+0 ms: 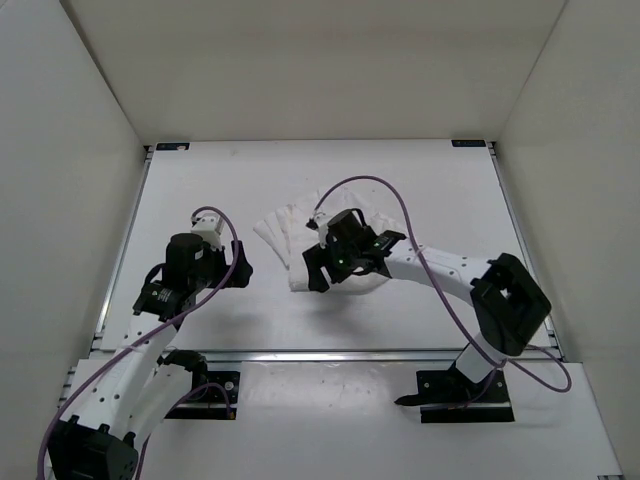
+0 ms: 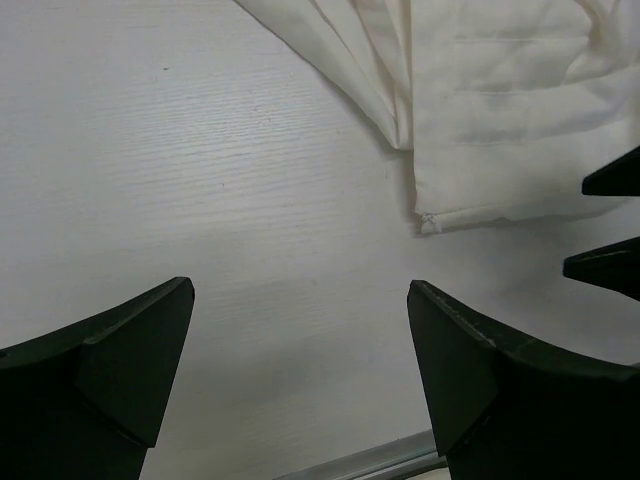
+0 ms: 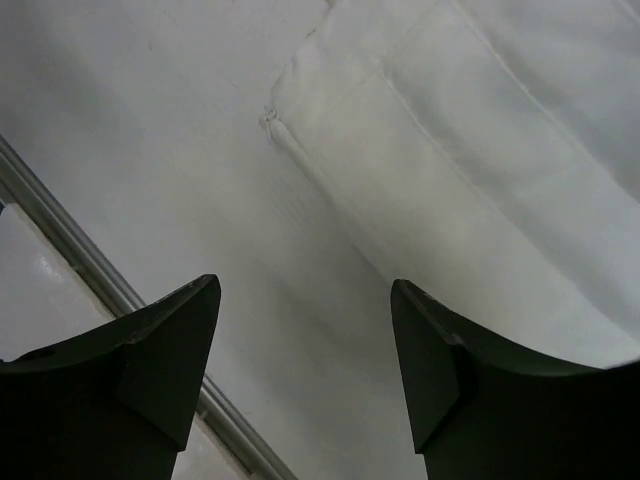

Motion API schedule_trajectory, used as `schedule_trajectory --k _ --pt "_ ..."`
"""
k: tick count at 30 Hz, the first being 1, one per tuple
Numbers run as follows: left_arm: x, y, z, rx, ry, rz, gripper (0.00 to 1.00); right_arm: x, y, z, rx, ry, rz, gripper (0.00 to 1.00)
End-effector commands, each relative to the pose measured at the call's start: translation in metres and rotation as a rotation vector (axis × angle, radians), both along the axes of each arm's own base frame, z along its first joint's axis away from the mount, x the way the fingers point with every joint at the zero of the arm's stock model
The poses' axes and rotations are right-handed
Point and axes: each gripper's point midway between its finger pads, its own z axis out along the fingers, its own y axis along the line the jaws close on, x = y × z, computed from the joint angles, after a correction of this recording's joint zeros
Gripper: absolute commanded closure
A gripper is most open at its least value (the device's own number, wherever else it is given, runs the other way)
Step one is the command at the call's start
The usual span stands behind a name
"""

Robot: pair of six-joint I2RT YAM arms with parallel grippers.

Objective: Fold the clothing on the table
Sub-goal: Flatten the skirt out

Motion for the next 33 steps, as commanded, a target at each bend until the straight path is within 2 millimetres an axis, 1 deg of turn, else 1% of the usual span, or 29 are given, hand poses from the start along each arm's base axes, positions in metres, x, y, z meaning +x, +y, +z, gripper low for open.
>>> schedule_trajectory --k 1,2,3,4,6,7,8,10,11,13,14,15,16,17,18,19,20,21,22,23,24,25,26,27,28,30,31,32,33 --pt "0.0 0.0 0.004 -0.003 -0.021 0.003 0.01 0.024 0.034 0.024 0.061 -0.153 0.113 0.32" --pt "-0.001 -0.003 0.008 -0.007 -0.042 -0.016 0.01 0.026 0.042 0.029 0.069 -0.186 0.141 0.31" --pt "0.0 -0.002 0.01 -0.014 -0.058 -0.008 0.01 0.026 0.05 0.023 0.059 -0.216 0.179 0.28" --pt "-0.001 -0.002 0.012 -0.012 -0.073 -0.013 0.01 0.032 0.05 0.018 0.04 -0.245 0.192 0.29" --pt "0.001 0.001 0.017 -0.02 -0.089 0.006 0.01 0.036 0.061 0.013 0.034 -0.316 0.247 0.26" --pt "0.001 0.002 0.019 -0.025 -0.095 0.016 0.01 0.034 0.063 0.001 0.022 -0.313 0.279 0.26" --pt "0.0 0.004 0.017 -0.011 -0.091 0.023 0.01 0.034 0.068 0.001 0.042 -0.318 0.301 0.26" --pt "0.0 0.007 0.016 -0.014 -0.083 0.052 0.02 0.036 0.072 -0.021 0.005 -0.3 0.329 0.25" --pt "0.002 0.01 0.019 -0.009 -0.097 0.067 0.01 0.038 0.072 -0.023 -0.006 -0.309 0.339 0.24" --pt "0.002 0.016 0.021 -0.003 -0.108 0.093 0.02 0.032 0.076 -0.042 -0.038 -0.29 0.367 0.24" --pt "0.001 0.015 0.021 -0.006 -0.107 0.094 0.01 0.033 0.075 -0.044 -0.043 -0.287 0.367 0.24" --pt "0.0 0.015 0.02 -0.006 -0.107 0.093 0.01 0.035 0.074 -0.055 -0.067 -0.274 0.362 0.25" --pt "0.001 0.015 0.022 -0.01 -0.111 0.096 0.02 0.033 0.074 -0.059 -0.075 -0.26 0.363 0.26" --pt "0.001 0.017 0.023 -0.013 -0.113 0.105 0.01 0.036 0.076 -0.06 -0.082 -0.271 0.358 0.3" --pt "0.0 0.015 0.023 -0.015 -0.111 0.101 0.01 0.039 0.075 -0.062 -0.094 -0.277 0.346 0.41" --pt "0.001 0.015 0.026 -0.019 -0.121 0.103 0.01 0.04 0.076 -0.063 -0.098 -0.275 0.349 0.7" --pt "0.001 0.019 0.023 -0.006 -0.117 0.118 0.01 0.045 0.077 -0.063 -0.104 -0.275 0.338 0.86" --pt "0.002 0.019 0.024 -0.008 -0.118 0.124 0.01 0.046 0.076 -0.061 -0.109 -0.262 0.325 1.0" --pt "0.002 0.019 0.022 -0.005 -0.117 0.119 0.01 0.044 0.075 -0.055 -0.106 -0.249 0.331 1.0" --pt "0.002 0.016 0.023 -0.011 -0.122 0.106 0.02 0.043 0.075 -0.042 -0.076 -0.241 0.316 1.0" --pt "0.004 0.014 0.025 -0.02 -0.124 0.096 0.01 0.042 0.072 -0.025 -0.045 -0.25 0.29 1.0" --pt "0.006 0.011 0.027 -0.026 -0.132 0.084 0.01 0.046 0.064 -0.017 -0.031 -0.255 0.256 1.0" --pt "0.007 0.006 0.027 -0.038 -0.128 0.063 0.01 0.042 0.054 0.003 0.007 -0.255 0.22 1.0" --pt "0.011 0.001 0.032 -0.055 -0.136 0.047 0.01 0.041 0.036 0.015 0.04 -0.235 0.173 1.0" --pt "0.015 -0.002 0.037 -0.064 -0.15 0.037 0.03 0.039 0.026 0.018 0.046 -0.231 0.164 1.0" --pt "0.024 -0.015 0.054 -0.12 -0.196 -0.004 0.11 0.024 -0.01 0.033 0.137 -0.159 0.058 1.0" --pt "0.029 -0.02 0.055 -0.127 -0.196 -0.018 0.12 0.017 -0.017 0.034 0.17 -0.125 0.04 1.0" --pt "0.034 -0.027 0.061 -0.155 -0.217 -0.034 0.18 0.015 -0.036 0.038 0.211 -0.108 -0.024 1.0" --pt "0.036 -0.035 0.06 -0.171 -0.205 -0.061 0.23 0.007 -0.041 0.05 0.272 -0.081 -0.043 1.0"
